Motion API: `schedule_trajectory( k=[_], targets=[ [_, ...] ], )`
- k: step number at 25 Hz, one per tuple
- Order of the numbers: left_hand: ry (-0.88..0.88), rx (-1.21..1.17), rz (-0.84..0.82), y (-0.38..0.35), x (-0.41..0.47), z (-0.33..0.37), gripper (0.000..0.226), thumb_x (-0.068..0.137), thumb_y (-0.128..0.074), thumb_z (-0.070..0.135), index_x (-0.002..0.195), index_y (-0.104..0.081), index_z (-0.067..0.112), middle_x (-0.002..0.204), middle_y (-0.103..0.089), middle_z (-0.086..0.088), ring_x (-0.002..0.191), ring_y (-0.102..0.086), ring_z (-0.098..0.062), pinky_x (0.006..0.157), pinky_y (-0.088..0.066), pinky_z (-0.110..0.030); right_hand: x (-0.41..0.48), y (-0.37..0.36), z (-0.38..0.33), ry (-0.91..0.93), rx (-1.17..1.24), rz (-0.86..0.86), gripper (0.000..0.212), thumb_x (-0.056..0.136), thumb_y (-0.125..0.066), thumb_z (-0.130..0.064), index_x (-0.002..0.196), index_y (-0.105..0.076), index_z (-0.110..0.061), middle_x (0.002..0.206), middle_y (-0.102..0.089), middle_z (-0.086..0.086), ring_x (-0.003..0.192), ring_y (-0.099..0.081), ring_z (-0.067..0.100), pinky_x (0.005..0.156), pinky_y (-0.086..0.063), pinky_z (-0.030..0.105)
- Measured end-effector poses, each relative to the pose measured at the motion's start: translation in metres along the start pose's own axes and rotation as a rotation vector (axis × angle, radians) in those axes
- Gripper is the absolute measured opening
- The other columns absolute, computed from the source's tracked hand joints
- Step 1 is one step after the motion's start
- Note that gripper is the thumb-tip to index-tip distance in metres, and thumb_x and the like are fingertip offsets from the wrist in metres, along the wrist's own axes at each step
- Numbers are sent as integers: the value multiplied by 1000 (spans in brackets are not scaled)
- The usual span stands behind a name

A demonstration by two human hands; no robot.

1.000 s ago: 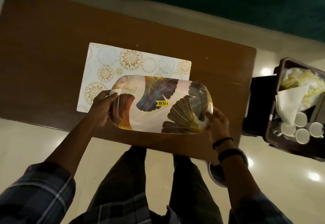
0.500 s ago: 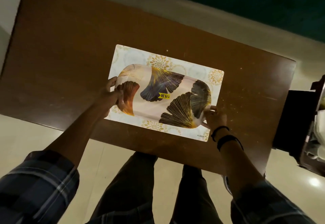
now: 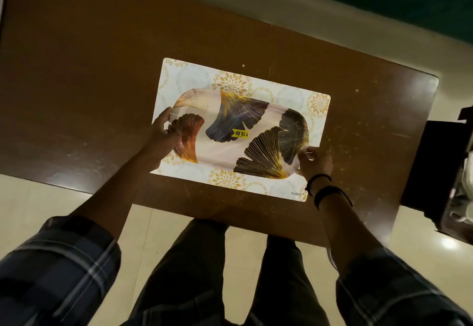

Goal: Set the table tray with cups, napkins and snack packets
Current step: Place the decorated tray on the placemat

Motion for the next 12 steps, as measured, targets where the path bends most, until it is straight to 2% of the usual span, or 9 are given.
schedule_trajectory(
  k=[5, 7, 9, 12],
  targets=[
    [-28, 54, -13, -6, -3, -7, 59, 87, -62, 30, 140, -36, 34, 147, -41, 2, 131, -45, -21, 103, -45, -47, 4, 4, -3, 46, -42, 27, 27, 88, -65, -20, 111, -67, -5, 112, -69, 14, 104, -64, 32, 93, -53, 49],
    [-37, 108, -10, -8, -9, -4, 56, 90, -59, 29, 141, -36, 33, 148, -41, 2, 132, -43, -19, 103, -45, -42, 5, 4, -1, 78, -29, 6, 28, 88, -65, -21, 112, -66, -7, 112, -70, 12, 104, -65, 30, 93, -53, 47],
    [-63, 167, -2, -12, -12, 0, 55, 93, -55, 23, 143, -32, 25, 151, -36, 3, 134, -38, -17, 104, -43, -37, 4, 5, 1, 99, -17, -27, 31, 88, -65, -22, 116, -65, -8, 114, -69, 10, 104, -66, 27, 94, -53, 40],
    [-92, 276, 78, -23, -24, 12, 64, 93, -54, 25, 148, -20, 20, 154, -25, 1, 140, -27, -21, 112, -32, -40, 0, 12, 5, 100, 39, -65, 47, 86, -68, -22, 129, -54, -10, 123, -64, 10, 107, -64, 24, 88, -52, 32]
  ],
)
Point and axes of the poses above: each hand's wrist, its own x-axis towards the middle knuckle, its own y-axis out of the back of the hand, z = x × y, the point moved 4 cm from there along x, towards the middle knuckle
